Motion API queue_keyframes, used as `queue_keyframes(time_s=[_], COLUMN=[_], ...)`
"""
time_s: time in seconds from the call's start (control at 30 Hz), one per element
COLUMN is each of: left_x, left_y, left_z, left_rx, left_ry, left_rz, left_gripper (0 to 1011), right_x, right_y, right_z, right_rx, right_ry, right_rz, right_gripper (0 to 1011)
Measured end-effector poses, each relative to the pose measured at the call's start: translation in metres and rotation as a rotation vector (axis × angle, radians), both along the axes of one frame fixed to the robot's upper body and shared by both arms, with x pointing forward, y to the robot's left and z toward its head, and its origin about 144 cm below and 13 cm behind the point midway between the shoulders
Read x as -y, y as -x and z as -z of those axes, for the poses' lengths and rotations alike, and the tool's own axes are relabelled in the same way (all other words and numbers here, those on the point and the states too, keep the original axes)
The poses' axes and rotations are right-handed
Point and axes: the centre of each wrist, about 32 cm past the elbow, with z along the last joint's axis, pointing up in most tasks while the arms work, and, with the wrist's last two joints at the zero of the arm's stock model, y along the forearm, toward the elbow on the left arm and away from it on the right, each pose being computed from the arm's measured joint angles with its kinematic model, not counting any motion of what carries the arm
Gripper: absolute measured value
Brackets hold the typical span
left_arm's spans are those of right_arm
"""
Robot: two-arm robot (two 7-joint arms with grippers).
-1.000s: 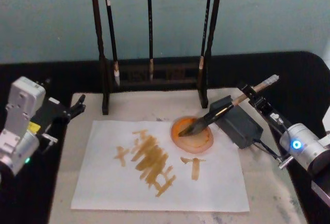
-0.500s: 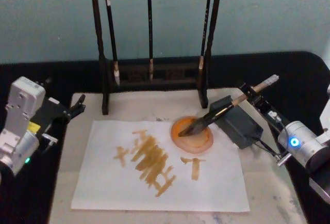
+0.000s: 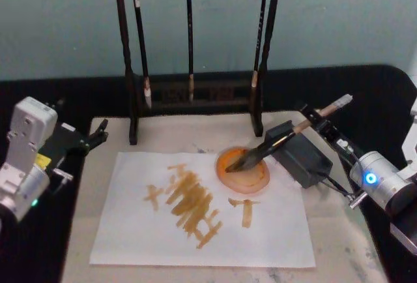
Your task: Pick up the brush from the inkstone, write on the paper, then place the brush back to its original position.
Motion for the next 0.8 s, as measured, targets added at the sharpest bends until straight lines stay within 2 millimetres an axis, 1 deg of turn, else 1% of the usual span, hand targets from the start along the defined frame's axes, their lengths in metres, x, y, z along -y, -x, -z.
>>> queue_keyframes(time_s=[0.17,0.23,0.27,0.4,0.43,0.47,0.5,0.6,0.63,0.8], left_x=[0.0,0.0,0.0,0.0,0.0,0.0,0.0,0.0,0.0,0.0], left_y=[0.0,0.0,0.0,0.0,0.0,0.0,0.0,0.0,0.0,0.0], left_z=[0.0,0.0,0.0,0.0,0.0,0.0,0.0,0.0,0.0,0.0], left_rx=[0.0,0.0,0.0,0.0,0.0,0.0,0.0,0.0,0.0,0.0], left_ry=[0.0,0.0,0.0,0.0,0.0,0.0,0.0,0.0,0.0,0.0], left_rz=[0.0,0.0,0.0,0.0,0.0,0.0,0.0,0.0,0.0,0.0], left_gripper=[1010,1010,1010,1010,1010,1009,1009,1010,1010,1010], right_x=[0.0,-0.0001,-0.0001,-0.0001,-0.0001,-0.0001,-0.0001,-0.0002,-0.0002,-0.0002], right_y=[0.0001,0.0002,0.0002,0.0003,0.0003,0.0003,0.0003,0.0004,0.0004,0.0005], right_z=[-0.0001,-0.0002,-0.0002,-0.0003,-0.0003,-0.0003,-0.0003,-0.0003,-0.0003,-0.0003], right_rx=[0.0,-0.001,-0.001,-0.001,-0.001,-0.001,-0.001,-0.001,-0.001,-0.002], right_ry=[-0.001,-0.001,-0.002,-0.002,-0.002,-0.002,-0.002,-0.002,-0.002,-0.003], right_rz=[0.001,0.002,0.002,0.003,0.003,0.003,0.003,0.003,0.003,0.003], right_gripper=[1000,965,927,866,816,795,738,682,622,474])
